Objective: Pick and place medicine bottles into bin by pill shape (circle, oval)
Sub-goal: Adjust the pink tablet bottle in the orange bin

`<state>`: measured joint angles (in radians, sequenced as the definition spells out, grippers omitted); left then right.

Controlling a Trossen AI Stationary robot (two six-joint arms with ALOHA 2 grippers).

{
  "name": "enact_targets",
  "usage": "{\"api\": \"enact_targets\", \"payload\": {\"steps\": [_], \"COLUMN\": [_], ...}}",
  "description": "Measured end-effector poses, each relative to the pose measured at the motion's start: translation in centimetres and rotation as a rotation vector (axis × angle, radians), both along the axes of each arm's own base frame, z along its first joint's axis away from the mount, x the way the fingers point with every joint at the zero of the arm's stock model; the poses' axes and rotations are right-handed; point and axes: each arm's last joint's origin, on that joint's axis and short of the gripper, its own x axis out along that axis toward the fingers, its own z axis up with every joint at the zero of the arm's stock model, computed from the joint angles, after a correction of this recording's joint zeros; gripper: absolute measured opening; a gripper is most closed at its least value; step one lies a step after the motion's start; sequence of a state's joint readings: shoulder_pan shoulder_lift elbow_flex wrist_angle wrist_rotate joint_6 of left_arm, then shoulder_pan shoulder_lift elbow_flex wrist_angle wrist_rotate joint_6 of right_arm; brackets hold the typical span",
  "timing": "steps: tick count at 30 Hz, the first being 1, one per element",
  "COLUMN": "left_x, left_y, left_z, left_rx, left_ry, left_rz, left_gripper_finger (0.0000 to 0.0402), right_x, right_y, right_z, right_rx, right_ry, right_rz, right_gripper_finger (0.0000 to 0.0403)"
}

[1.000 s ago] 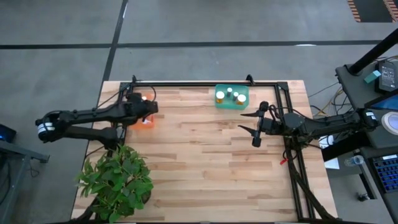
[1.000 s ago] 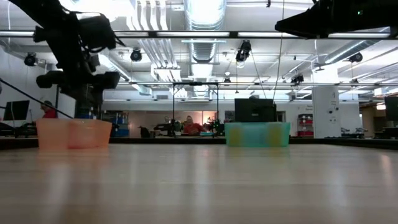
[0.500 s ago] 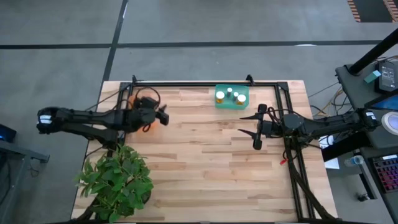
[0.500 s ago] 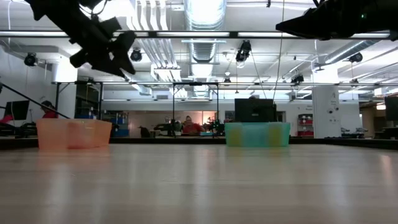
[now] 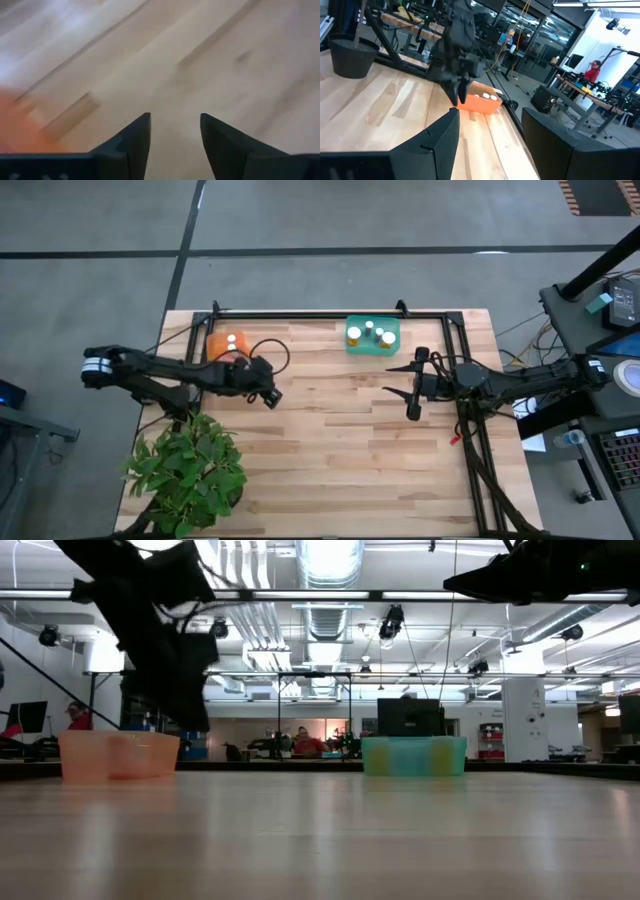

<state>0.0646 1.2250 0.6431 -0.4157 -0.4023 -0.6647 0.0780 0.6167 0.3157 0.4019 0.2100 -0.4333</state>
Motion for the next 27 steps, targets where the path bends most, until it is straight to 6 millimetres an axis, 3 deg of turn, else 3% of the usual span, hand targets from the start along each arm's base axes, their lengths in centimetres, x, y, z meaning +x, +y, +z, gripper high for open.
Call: {"api": "enact_targets", "payload": {"steps": [8,14,27], "left_x": [-0.6,-1.9,-4.2], "left_y": [1.7,1.8,1.5], "left_z": [-1.1,-0.7,-0.2], "left_rx": [-0.052,-0.079,-0.11], "left_ry": [0.163,0.19,0.276], "left_rz": [0.144,0.237,0.365], "left_gripper_finger": [0.008,0.0035,0.0006], "right_x": [0.0,0.0,0.2], "right_y": [0.0,0.0,-0.2], "right_z": [0.0,0.0,-0.2], "right_rx": [0.004,0.003,0.003], "right_ry": [0.0,0.001,0.017], "right_rz": [-0.001,-0.003,-0.013], "right_gripper_finger": [0.0203,0.0203,0.0203]}}
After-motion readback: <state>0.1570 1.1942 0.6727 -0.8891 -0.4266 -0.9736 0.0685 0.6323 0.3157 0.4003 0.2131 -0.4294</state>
